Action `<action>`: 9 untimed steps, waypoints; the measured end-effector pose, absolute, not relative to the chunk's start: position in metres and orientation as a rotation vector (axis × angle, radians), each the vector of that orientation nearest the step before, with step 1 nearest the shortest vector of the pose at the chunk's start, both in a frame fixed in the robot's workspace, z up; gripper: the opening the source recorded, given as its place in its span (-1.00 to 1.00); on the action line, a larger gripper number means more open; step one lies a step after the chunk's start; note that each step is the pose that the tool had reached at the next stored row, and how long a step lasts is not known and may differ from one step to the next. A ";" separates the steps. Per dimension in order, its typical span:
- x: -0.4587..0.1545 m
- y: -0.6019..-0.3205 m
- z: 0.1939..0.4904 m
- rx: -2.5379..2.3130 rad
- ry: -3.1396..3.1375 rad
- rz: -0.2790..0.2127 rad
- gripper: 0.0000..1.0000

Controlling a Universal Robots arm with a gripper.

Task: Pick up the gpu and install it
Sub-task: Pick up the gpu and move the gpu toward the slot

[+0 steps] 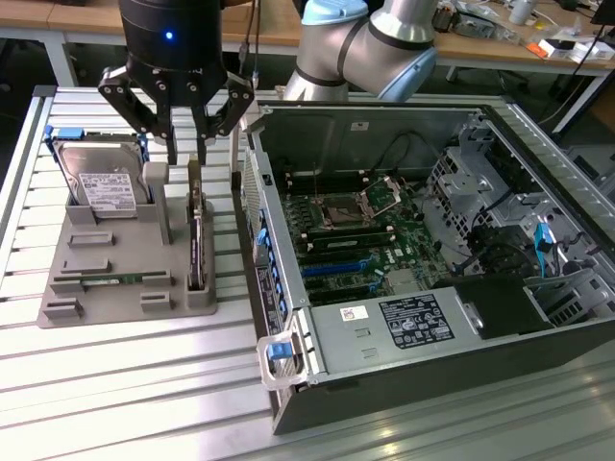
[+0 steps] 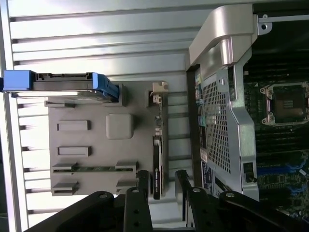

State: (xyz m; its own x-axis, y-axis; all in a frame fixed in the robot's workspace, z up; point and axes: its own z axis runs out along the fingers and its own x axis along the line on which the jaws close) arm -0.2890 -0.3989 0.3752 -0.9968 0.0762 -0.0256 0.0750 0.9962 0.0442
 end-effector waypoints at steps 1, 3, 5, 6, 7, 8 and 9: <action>-0.289 -0.399 0.374 0.118 3.111 0.067 -0.28; -0.289 -0.399 0.372 0.118 3.112 0.067 -0.28; -0.289 -0.399 0.370 0.118 3.111 0.067 -0.28; -0.289 -0.399 0.368 0.118 3.111 0.067 -0.28; -0.289 -0.399 0.366 0.118 3.111 0.067 -0.28; -0.290 -0.399 0.365 0.118 3.111 0.067 -0.28; -0.290 -0.399 0.365 0.118 3.111 0.067 -0.28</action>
State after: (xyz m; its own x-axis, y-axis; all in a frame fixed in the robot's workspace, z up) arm -0.2895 -0.3989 0.3646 -0.9968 0.0762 -0.0255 0.0751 0.9962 0.0442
